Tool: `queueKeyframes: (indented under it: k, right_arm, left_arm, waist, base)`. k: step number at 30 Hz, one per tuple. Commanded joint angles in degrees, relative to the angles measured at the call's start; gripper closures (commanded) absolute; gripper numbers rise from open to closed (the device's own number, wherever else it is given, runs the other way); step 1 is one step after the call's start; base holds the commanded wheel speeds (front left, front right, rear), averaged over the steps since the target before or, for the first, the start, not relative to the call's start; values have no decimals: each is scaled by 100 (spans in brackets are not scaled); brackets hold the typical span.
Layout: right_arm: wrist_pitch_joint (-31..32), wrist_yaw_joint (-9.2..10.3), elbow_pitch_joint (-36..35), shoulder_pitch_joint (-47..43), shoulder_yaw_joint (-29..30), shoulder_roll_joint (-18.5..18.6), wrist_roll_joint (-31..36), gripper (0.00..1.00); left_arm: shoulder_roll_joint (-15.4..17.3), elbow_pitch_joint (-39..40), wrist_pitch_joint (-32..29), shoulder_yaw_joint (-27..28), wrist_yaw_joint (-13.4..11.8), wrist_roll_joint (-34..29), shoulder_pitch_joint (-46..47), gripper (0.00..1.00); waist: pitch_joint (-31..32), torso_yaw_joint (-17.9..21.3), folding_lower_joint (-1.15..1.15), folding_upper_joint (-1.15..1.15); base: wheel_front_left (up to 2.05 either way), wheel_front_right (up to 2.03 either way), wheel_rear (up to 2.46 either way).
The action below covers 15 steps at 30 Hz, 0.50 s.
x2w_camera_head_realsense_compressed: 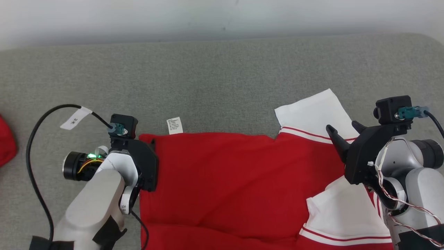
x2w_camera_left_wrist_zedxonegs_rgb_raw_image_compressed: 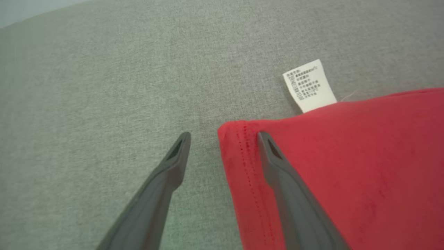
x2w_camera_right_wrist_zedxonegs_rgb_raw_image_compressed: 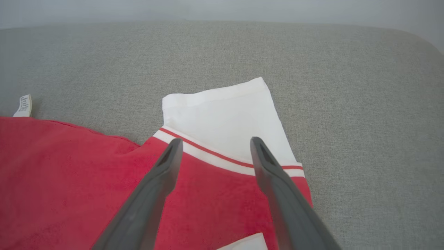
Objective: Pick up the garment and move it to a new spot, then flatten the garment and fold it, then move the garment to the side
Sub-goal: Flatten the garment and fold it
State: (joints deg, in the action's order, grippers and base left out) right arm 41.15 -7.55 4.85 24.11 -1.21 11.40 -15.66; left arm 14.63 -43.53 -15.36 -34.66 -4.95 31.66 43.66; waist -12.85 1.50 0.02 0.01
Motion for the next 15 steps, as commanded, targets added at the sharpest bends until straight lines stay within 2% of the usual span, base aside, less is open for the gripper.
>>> queueKeyframes:
  k: [1,3,4,5,7,8,9,10,11,15]
  right_arm:
    - [-46,11,33,33,6,41,-61,0]
    - [-92,11,102,44,10,74,-68,0]
    - [-99,11,128,53,5,83,-84,0]
    - [-116,11,164,61,6,89,-92,0]
    - [-138,11,239,69,21,106,-123,0]
    - [-130,11,260,73,22,108,-129,0]
    - [-103,11,292,100,12,113,-142,0]
    - [-92,11,305,128,7,124,-143,0]
    - [-71,11,320,163,6,136,-146,0]
    - [-48,11,490,396,87,178,-176,0]
  left_arm:
    - [-16,-86,51,4,-8,-16,78,0]
    - [-34,-255,64,10,-75,-19,118,2]
    - [-51,-327,65,5,-96,-17,124,9]
    - [-74,-394,70,25,-95,26,118,11]
    - [-103,-563,123,38,-141,42,161,4]
    - [-139,-603,133,41,-145,65,170,6]
    - [-197,-695,141,27,-131,83,188,47]
    - [-220,-736,141,16,-119,90,204,71]
    - [-243,-764,165,6,-98,99,216,100]
    - [-416,-845,264,3,-59,158,283,100]
  waist:
    - [-100,86,-2,-1]
    - [-103,83,-2,-1]
    - [-100,82,-2,-1]
    - [-95,78,-2,-1]
    - [-88,54,-2,-1]
    - [-90,46,-2,-1]
    - [-99,25,-2,-1]
    - [-108,13,-2,-1]
    - [-118,0,-2,-1]
    - [-196,-77,-2,-1]
  base:
    - [0,0,0]
    - [0,0,0]
    - [0,0,0]
    - [0,0,0]
    - [0,0,0]
    - [0,0,0]
    - [0,0,0]
    - [0,0,0]
    - [0,0,0]
    - [0,0,0]
